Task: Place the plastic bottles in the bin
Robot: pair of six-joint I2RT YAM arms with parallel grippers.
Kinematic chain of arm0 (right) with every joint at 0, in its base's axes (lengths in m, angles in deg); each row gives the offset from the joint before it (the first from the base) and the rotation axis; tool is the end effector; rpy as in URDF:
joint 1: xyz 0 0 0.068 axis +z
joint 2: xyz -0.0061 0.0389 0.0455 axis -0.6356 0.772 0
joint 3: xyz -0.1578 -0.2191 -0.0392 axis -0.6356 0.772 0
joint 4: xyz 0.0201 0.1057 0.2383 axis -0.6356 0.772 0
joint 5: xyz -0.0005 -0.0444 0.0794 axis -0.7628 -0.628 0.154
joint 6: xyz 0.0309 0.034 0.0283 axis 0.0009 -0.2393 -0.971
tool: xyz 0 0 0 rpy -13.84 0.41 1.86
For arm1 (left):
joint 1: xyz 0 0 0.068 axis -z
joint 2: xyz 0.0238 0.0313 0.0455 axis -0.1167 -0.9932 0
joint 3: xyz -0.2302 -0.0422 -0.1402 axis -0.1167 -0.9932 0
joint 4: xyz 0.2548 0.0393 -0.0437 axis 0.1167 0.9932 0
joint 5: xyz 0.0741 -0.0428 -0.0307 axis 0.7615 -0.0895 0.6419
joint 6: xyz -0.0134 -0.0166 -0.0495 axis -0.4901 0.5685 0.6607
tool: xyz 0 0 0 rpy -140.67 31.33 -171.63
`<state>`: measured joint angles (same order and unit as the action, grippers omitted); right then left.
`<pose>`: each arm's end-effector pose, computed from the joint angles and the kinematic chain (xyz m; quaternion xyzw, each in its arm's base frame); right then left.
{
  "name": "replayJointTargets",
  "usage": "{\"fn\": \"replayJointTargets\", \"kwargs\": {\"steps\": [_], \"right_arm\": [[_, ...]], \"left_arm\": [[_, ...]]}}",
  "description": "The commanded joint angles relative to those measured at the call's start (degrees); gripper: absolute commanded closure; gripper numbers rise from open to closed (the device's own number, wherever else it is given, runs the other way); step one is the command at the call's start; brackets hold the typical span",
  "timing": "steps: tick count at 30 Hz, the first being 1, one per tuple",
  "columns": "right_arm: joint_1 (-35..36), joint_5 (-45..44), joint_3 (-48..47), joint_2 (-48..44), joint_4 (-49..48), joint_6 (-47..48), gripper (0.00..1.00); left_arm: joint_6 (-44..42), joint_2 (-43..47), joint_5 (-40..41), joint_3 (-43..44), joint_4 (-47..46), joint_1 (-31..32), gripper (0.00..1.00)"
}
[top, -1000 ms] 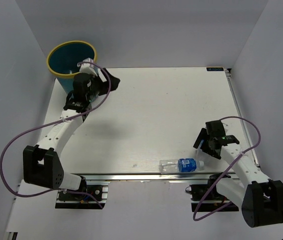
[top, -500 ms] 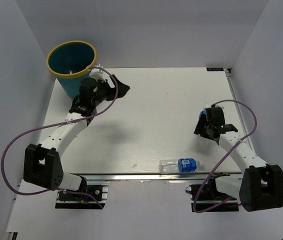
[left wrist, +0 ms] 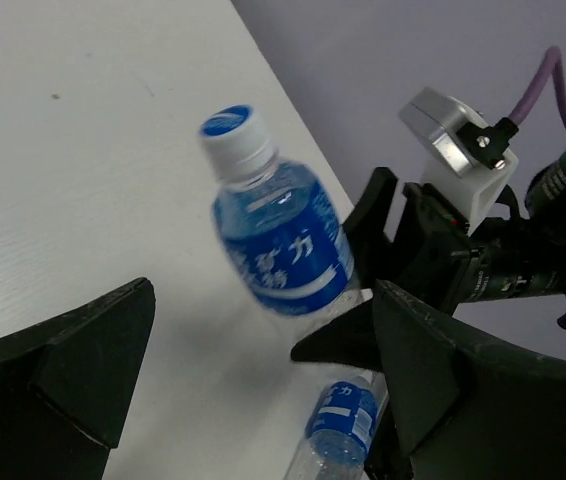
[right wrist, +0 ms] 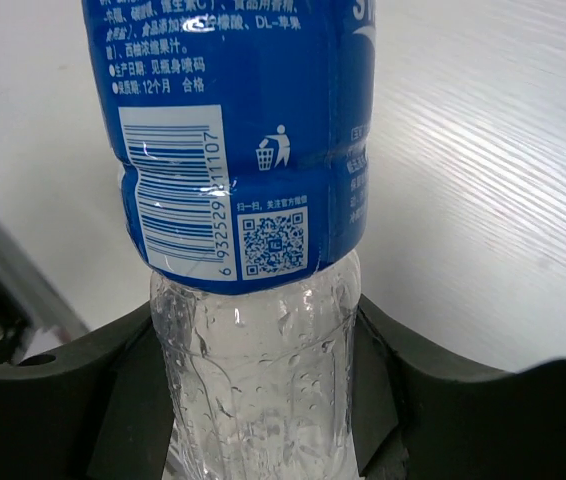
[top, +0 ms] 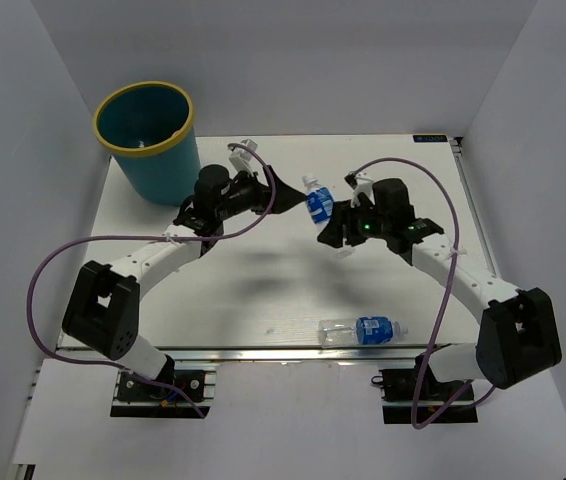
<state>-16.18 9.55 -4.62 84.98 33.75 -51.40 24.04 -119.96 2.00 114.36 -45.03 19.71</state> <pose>0.2680 0.1287 0.2700 -0.1609 0.8541 0.2930 0.3985 0.3119 -0.1739 0.2902 0.0746 0.7586 -0.4937 0.4186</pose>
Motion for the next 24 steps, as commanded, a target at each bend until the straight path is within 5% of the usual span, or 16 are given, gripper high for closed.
{"fn": "replayJointTargets", "kwargs": {"steps": [1,10,13,14,16,17,19,24], "right_arm": [[3.4,8.3,-4.3,0.9,-5.2,0.2,0.57],[7.9,12.9,-6.5,2.8,-12.5,-2.5,0.58],[8.3,11.7,-7.3,3.9,-13.1,-2.8,0.56],[8.3,10.4,-7.3,4.1,-13.1,-2.7,0.54],[8.4,8.8,-7.3,4.0,-12.5,-2.7,0.43],[8.4,7.3,-6.9,3.6,-11.8,-2.3,0.27],[8.4,5.8,-6.3,2.7,-10.9,-2.2,0.11],[8.3,0.4,-3.5,-1.2,-6.9,-0.7,0.11]], "left_arm": [[1.3,0.3,-2.6,0.4,-5.7,2.4,0.02],[-0.9,-3.9,-1.3,2.9,-2.9,4.3,0.02],[0.4,-5.3,-5.3,3.6,-5.9,4.3,0.23],[0.5,-5.5,-5.4,3.9,-5.6,4.3,0.41],[-0.5,-5.7,-4.0,5.0,-4.0,4.3,0.58],[-2.0,-5.6,-2.9,6.5,-1.4,4.2,0.67],[-2.7,-5.7,-0.3,8.1,2.2,2.9,0.71],[-2.4,-5.4,-2.3,14.0,4.6,-4.9,0.70]]}}
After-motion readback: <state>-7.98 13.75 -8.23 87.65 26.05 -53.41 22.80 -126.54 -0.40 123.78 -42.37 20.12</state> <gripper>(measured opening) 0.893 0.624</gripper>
